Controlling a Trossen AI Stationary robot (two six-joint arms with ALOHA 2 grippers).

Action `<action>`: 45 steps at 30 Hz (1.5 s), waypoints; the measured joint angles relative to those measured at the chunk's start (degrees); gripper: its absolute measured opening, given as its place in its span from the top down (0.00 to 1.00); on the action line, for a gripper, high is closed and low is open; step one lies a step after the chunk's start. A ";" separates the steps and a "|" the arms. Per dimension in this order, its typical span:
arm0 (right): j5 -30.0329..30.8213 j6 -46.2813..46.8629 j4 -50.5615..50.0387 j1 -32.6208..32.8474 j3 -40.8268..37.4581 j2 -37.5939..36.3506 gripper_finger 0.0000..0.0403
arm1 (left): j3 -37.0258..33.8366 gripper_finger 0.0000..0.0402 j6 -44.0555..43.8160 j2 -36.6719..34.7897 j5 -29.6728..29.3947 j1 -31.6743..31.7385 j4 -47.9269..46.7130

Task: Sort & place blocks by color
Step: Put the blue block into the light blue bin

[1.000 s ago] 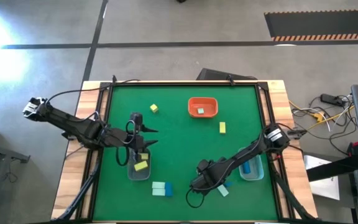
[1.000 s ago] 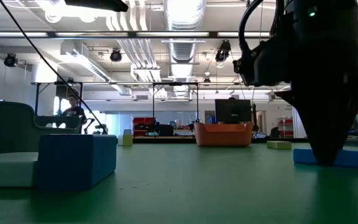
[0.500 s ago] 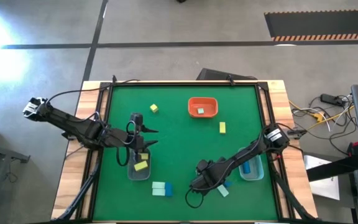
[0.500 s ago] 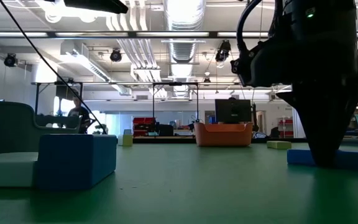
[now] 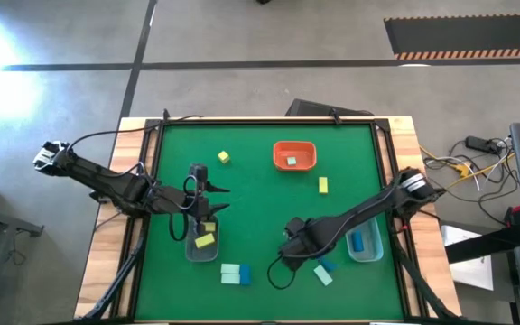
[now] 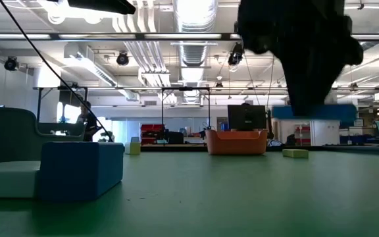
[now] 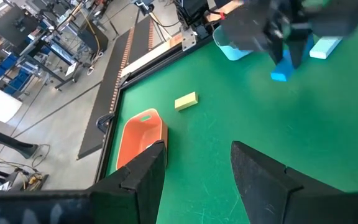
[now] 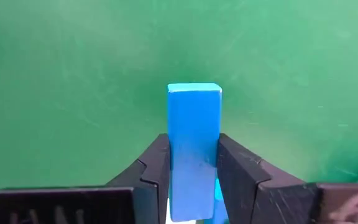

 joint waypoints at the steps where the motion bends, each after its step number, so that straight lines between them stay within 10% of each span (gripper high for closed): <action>1: 0.17 0.40 -0.79 -0.12 0.00 -1.29 0.78 | 0.00 0.59 -0.01 0.00 0.00 0.00 0.06; 26: -5.89 30.38 -7.28 5.37 -27.94 -31.11 0.77 | -0.07 0.59 -0.04 0.04 0.00 0.02 0.20; 45: -9.54 37.27 -5.72 9.55 -37.27 -33.37 0.77 | -0.90 0.59 -0.03 0.04 -1.53 -0.02 1.18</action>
